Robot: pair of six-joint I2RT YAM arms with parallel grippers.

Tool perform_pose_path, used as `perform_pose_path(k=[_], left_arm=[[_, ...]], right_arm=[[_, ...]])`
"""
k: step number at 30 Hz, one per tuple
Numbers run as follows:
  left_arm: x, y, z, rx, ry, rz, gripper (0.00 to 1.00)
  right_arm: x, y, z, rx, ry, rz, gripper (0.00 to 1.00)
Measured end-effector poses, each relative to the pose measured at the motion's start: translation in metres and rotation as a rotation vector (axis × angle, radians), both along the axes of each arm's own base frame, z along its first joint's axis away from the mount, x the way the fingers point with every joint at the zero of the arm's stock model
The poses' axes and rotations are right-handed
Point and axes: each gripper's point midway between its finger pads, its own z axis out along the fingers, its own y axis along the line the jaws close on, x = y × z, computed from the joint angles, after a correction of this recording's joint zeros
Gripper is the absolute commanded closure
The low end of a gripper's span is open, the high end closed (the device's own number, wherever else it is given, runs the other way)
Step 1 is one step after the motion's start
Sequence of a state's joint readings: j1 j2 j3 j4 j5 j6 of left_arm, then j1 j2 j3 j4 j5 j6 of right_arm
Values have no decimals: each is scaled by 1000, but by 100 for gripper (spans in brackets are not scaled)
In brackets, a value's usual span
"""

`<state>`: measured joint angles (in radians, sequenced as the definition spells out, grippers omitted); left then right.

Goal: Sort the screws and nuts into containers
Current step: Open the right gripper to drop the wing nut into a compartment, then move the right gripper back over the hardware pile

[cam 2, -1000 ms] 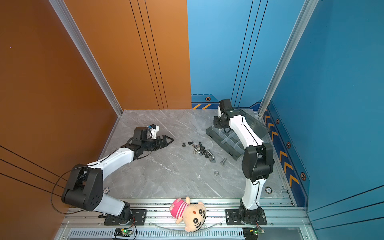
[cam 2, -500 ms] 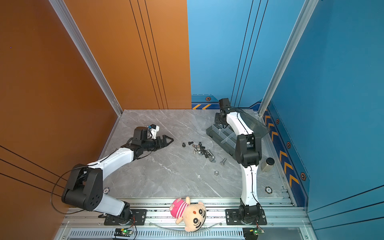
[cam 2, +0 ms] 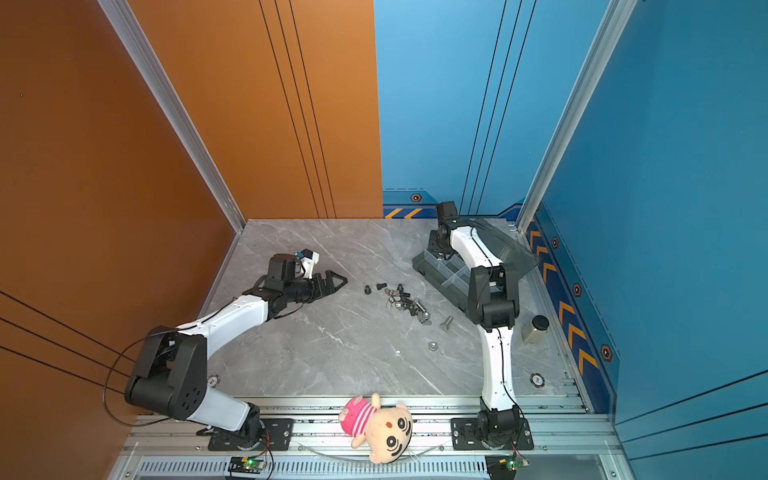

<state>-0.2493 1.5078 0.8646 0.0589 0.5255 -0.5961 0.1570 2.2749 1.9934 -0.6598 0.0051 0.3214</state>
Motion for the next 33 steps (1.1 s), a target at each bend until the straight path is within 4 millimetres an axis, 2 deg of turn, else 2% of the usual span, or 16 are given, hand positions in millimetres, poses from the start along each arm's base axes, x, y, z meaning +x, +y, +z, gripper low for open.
perform_pose_path(k=[4, 10, 12, 15, 21, 23, 26, 29, 33], left_arm=[[0, 0, 0, 0, 0, 0, 2], [0, 0, -2, 0, 3, -1, 2], [0, 0, -3, 0, 6, -1, 2], [0, 0, -2, 0, 6, -2, 2], [0, 0, -3, 0, 7, -2, 2], [0, 0, -3, 0, 7, -2, 2], [0, 0, -4, 0, 10, -2, 2], [0, 0, -5, 1, 14, -3, 2], [0, -1, -6, 0, 18, -6, 2]], right_arm=[[0, 0, 0, 0, 0, 0, 61], [-1, 0, 1, -3, 1, 6, 58], [-7, 0, 4, 1, 4, 12, 57], [-24, 2, 19, 22, 6, 26, 55], [-78, 14, 71, 71, -29, 64, 52], [-98, 21, 79, 87, -27, 78, 51], [-129, 33, 70, 107, 14, 101, 50], [-161, 41, 44, 104, 94, 120, 50], [-195, 51, 14, 85, 188, 164, 51]])
